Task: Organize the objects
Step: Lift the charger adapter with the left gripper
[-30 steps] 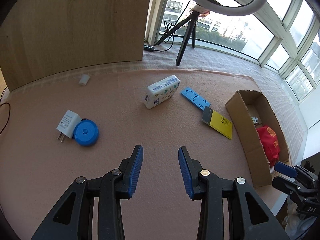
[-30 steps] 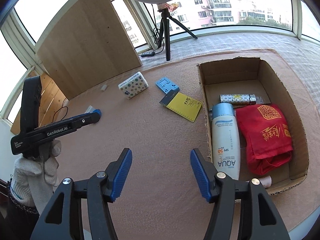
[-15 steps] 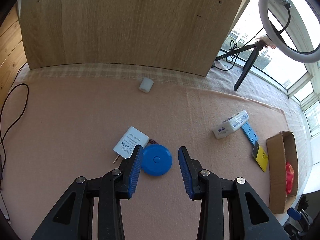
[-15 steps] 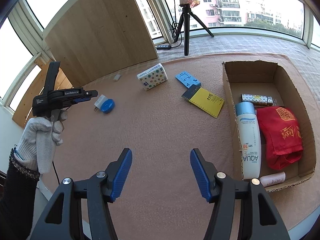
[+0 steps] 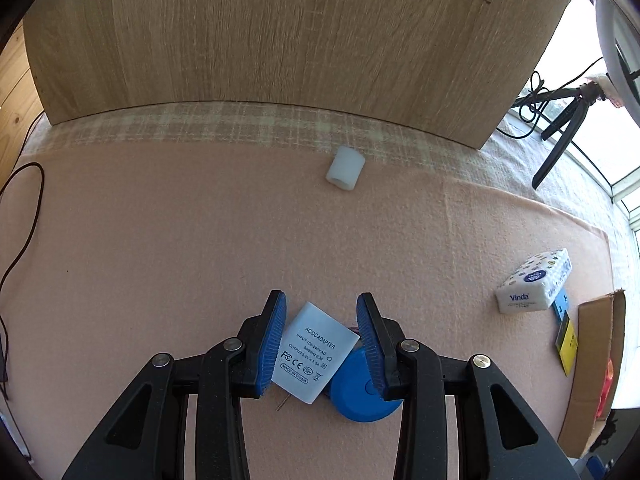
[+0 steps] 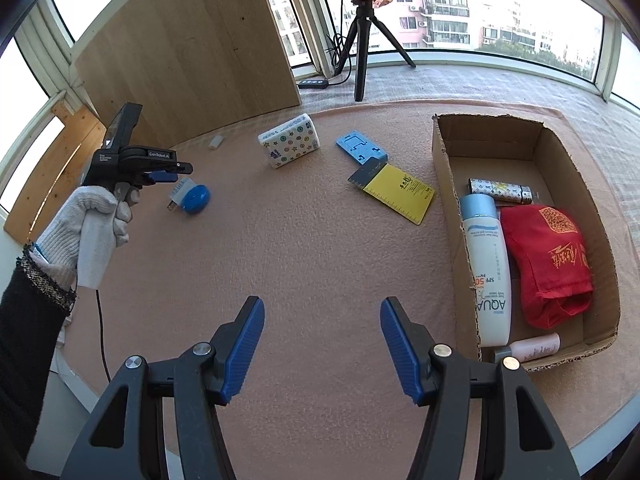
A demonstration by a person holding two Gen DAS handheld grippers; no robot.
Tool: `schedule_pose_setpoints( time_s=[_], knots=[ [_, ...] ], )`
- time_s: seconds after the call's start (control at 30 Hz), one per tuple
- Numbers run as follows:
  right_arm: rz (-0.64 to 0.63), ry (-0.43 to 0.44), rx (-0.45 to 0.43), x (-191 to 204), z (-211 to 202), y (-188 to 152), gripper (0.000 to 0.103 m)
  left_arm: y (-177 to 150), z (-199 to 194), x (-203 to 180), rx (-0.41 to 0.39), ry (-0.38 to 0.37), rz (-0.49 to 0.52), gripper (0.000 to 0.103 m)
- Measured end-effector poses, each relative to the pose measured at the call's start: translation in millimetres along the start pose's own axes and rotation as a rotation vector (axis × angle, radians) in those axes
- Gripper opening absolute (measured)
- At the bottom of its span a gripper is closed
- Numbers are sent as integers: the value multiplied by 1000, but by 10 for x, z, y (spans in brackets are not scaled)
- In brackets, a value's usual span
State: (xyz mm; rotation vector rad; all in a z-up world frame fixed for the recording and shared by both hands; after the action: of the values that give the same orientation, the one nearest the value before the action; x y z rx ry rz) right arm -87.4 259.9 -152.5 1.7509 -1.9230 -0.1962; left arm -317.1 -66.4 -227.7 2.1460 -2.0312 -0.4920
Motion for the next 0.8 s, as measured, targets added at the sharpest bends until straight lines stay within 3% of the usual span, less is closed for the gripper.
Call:
schedule_pose_setpoints(
  time_s=[0.37, 0.8],
  knots=[
    [-4, -24, 11, 11, 89, 12, 57, -86, 178, -90, 44, -38, 20, 40],
    [-38, -4, 21, 146, 194, 50, 57, -541, 77, -542, 42, -81, 126, 39]
  ],
)
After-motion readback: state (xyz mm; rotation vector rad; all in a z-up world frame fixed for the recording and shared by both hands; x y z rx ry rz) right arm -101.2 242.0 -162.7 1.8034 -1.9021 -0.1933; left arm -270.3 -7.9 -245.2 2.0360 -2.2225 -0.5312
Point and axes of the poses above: each gripper's, at about its wrist camera, not at the fingertips, and z roughly the way its jaws point, x to its left, y to its top, the point moved 8 cm from there along z, roughly the way its jaws point, and after that the axes turned 6 degrees about z, right-handed, at the moved point
